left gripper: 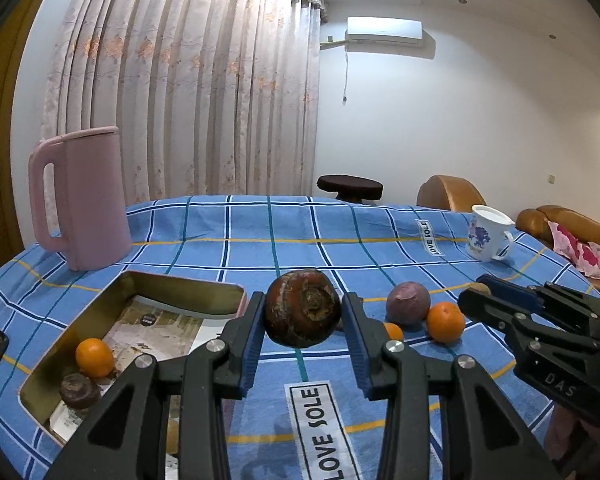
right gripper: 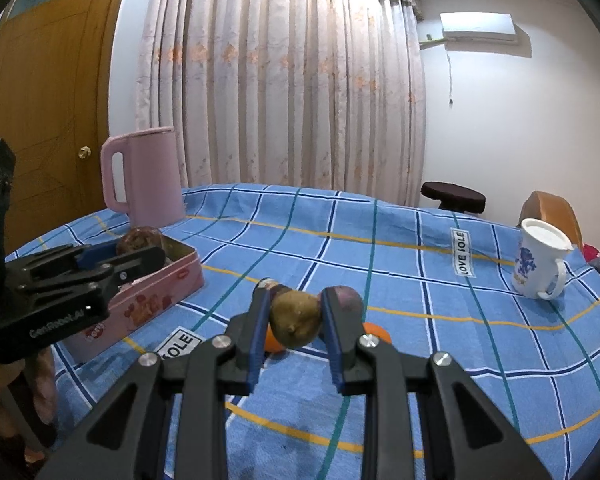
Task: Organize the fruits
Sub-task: 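Carry the reddish-brown fruit with the left gripper while the right gripper carries the kiwi toward the tin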
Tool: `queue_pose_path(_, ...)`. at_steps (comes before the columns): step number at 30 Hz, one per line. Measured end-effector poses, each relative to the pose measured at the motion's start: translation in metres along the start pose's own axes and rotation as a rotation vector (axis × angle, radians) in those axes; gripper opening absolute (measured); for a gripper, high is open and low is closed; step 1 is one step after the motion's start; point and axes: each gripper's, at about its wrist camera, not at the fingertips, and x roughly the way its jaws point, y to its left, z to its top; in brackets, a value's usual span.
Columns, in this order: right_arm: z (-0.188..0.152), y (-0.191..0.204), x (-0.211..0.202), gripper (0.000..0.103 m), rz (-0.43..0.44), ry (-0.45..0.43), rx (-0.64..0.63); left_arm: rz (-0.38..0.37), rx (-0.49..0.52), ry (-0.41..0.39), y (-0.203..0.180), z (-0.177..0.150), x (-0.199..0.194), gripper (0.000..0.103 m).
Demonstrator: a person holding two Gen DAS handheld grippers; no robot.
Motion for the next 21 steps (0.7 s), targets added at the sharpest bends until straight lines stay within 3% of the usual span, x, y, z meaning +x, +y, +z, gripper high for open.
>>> queue_pose_path(21, 0.047, 0.061, 0.028, 0.029, 0.174, -0.033, -0.058, 0.125, -0.025, 0.059, 0.047, 0.004, -0.014, 0.04)
